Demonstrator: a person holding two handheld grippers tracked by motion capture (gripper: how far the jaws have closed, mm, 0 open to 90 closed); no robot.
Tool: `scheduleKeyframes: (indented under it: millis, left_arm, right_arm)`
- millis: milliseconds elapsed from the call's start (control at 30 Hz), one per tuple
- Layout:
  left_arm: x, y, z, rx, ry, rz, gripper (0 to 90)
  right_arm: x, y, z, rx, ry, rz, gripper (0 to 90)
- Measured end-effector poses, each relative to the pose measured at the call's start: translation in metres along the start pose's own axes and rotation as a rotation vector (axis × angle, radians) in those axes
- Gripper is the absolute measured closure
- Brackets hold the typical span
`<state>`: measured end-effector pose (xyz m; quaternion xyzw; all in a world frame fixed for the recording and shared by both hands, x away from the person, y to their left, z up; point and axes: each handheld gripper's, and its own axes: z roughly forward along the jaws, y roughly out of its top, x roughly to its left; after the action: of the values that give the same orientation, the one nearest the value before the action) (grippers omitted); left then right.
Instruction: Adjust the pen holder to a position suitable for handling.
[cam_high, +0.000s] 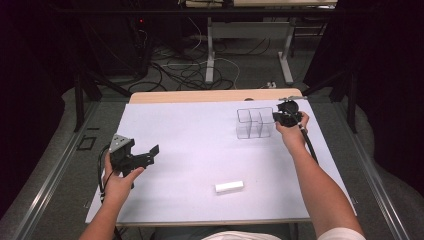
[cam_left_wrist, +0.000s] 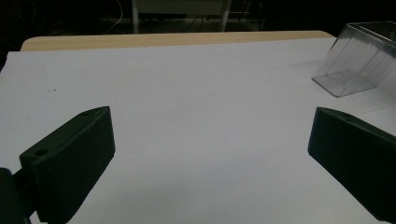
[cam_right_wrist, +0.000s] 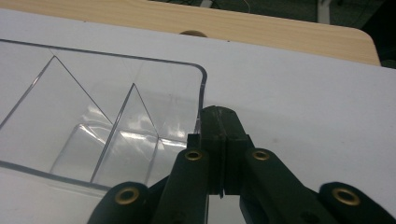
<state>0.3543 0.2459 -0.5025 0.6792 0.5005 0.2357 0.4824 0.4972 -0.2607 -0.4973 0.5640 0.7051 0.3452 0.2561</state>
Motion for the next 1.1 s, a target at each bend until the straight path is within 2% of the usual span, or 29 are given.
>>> scheduleKeyframes:
  millis: [100,233,367,633,867,1100]
  left_arm:
    - [0.0,0.0,0.0,0.0,-0.001,0.004,0.4]
    - [0.0,0.0,0.0,0.006,-0.002,0.012,0.4]
    - [-0.001,0.0,0.0,0.007,-0.005,0.013,0.4]
    - [0.0,0.0,0.0,0.011,-0.005,0.019,0.4]
    - [0.0,0.0,0.0,0.005,-0.005,0.014,0.4]
    - [0.0,0.0,0.0,0.005,-0.004,0.018,0.4]
  right_arm:
    - [0.008,-0.001,0.0,0.0,0.019,0.012,90.0]
    - [0.021,-0.003,0.0,-0.006,0.046,-0.007,90.0]
    - [0.034,-0.004,0.0,-0.007,0.08,-0.007,90.0]
    - [0.065,-0.007,0.001,0.0,0.144,0.01,90.0]
    - [0.087,-0.009,0.001,0.001,0.161,0.002,90.0]
    - [0.103,-0.009,0.001,0.013,0.194,0.024,90.0]
